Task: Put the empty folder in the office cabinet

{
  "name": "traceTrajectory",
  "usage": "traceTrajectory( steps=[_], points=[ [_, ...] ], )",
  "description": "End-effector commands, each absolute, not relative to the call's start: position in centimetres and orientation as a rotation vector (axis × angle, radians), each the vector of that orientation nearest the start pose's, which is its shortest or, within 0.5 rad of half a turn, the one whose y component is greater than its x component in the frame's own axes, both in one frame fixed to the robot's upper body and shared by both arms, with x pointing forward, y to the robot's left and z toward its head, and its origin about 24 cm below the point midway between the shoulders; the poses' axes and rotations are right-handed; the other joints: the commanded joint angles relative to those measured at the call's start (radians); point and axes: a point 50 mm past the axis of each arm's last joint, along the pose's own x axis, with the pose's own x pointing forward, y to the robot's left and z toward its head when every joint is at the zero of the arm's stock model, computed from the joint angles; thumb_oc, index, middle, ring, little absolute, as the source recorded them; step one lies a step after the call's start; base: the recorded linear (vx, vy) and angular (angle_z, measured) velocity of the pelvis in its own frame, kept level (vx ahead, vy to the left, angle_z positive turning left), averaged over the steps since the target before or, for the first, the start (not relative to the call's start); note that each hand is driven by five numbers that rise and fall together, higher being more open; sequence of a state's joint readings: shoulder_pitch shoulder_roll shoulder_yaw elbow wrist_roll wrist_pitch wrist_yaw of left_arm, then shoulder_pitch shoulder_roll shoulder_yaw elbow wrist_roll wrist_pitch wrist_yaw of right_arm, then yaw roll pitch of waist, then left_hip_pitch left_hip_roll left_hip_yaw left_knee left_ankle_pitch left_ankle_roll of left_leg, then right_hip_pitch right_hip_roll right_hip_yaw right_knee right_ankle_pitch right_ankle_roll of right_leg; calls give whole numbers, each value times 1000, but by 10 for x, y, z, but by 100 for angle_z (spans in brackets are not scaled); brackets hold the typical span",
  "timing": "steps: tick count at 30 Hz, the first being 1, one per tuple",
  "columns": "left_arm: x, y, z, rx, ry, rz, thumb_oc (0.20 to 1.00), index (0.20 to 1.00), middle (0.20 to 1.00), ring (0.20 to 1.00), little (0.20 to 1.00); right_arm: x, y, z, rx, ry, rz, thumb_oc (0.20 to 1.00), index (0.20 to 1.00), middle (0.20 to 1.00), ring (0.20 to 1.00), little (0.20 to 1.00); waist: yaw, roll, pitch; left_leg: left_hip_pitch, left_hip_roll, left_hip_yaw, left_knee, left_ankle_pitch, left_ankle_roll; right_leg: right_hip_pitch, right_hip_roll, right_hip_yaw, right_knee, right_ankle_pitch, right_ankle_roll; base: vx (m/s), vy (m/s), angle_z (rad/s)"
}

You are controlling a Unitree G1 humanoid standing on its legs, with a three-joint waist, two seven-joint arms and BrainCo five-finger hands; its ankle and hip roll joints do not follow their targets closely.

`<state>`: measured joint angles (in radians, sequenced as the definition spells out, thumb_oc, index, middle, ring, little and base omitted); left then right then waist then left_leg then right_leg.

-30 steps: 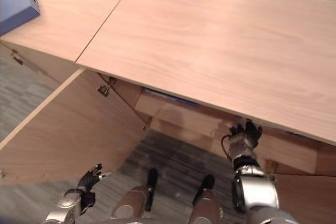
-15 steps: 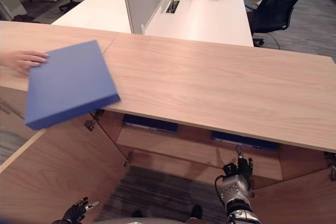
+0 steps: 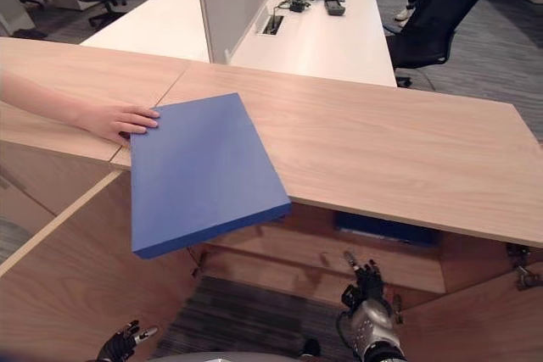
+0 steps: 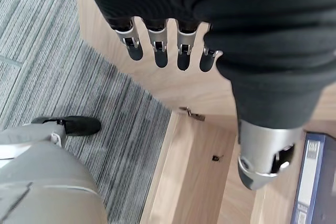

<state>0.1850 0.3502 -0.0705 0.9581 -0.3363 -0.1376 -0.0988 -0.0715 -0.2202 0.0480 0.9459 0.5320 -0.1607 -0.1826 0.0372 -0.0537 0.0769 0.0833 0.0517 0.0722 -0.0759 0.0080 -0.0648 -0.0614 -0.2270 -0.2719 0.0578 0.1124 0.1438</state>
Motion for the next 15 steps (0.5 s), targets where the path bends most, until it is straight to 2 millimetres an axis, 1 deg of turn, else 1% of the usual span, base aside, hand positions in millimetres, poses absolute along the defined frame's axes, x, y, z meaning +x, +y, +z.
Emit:
traceTrajectory(
  steps=[1,2,3,4,5,6,7,8,9,10,12,13,14,15],
  points=[
    [105,282,-124,50,871,216,1000,1000,1000,1000,1000,198,-235,-102,117,628,-390,1000,1000,1000,1000,1000,-3,40,38,-56,23,27,7,13,3,6,15,109,200,-90,106,-186,113,20],
    [111,283,-122,73,863,213,1000,1000,1000,1000,1000,190,-228,-109,64,673,-333,1000,1000,1000,1000,1000,3,53,31,-88,17,28,13,35,14,15,95,113,241,-157,87,-124,43,21],
    [111,282,-122,65,859,215,1000,1000,1000,1000,1000,186,-222,-112,50,690,-305,1000,1000,1000,1000,1000,7,46,28,-94,9,25,16,37,14,35,102,96,226,-192,60,-122,41,20],
    [111,282,-122,65,860,216,1000,1000,1000,1000,1000,186,-222,-112,50,691,-305,1000,1000,1000,1000,1000,5,45,29,-92,8,24,16,37,13,38,102,94,226,-194,60,-29,-47,25],
    [114,282,-122,64,852,220,1000,1000,1000,1000,1000,184,-219,-114,30,705,-281,1000,1000,1000,1000,1000,11,35,24,-98,-3,20,18,40,14,60,106,85,191,-212,43,-69,-103,28],
    [114,281,-123,51,850,245,1000,1000,1000,1000,1000,177,-214,-119,-30,742,-214,1000,1000,1000,1000,1000,13,30,18,-103,-8,10,22,51,7,82,117,95,139,-221,29,-92,-120,18],
    [112,280,-124,38,852,258,1000,1000,1000,1000,1000,177,-212,-120,-75,754,-177,1000,1000,1000,1000,1000,15,35,14,-106,-5,8,22,57,1,91,123,99,108,-218,25,-118,-159,26],
    [108,277,-127,25,862,274,1000,1000,1000,1000,1000,176,-211,-120,-165,757,-107,1000,1000,1000,1000,1000,22,44,13,-115,0,7,26,68,-9,109,127,99,68,-213,16,-74,-89,20],
    [108,277,-127,25,862,274,1000,1000,1000,1000,1000,176,-211,-120,-166,757,-107,1000,1000,1000,1000,1000,20,44,13,-115,1,6,26,68,-9,111,128,97,65,-212,16,-130,-100,23],
    [105,273,-129,23,874,263,1000,1000,1000,1000,1000,174,-212,-120,-217,763,-67,1000,1000,1000,1000,1000,21,54,20,-133,6,-6,37,83,-16,125,129,97,31,-211,8,-122,-44,2],
    [105,266,-132,13,880,246,1000,1000,1000,1000,1000,173,-220,-119,-256,769,-73,1000,1000,1000,1000,1000,19,72,34,-183,9,-22,69,106,-32,138,125,92,-9,-200,1,-219,-16,22],
    [108,263,-132,6,876,242,1000,1000,1000,1000,1000,172,-224,-120,-250,777,-98,1000,1000,1000,1000,1000,18,73,43,-207,11,-20,95,108,-41,141,121,86,-16,-196,0,-256,47,33],
    [113,259,-133,-1,874,236,1000,1000,1000,1000,1000,171,-228,-120,-246,785,-122,1000,1000,1000,1000,1000,6,71,51,-226,26,-2,128,105,-54,134,109,81,-18,-190,-1,-155,41,20],
    [113,259,-133,-1,873,235,1000,1000,1000,1000,1000,172,-228,-120,-246,784,-122,1000,1000,1000,1000,1000,6,72,52,-229,26,-3,132,103,-55,133,110,80,-18,-190,-1,-88,29,20]
  ],
)
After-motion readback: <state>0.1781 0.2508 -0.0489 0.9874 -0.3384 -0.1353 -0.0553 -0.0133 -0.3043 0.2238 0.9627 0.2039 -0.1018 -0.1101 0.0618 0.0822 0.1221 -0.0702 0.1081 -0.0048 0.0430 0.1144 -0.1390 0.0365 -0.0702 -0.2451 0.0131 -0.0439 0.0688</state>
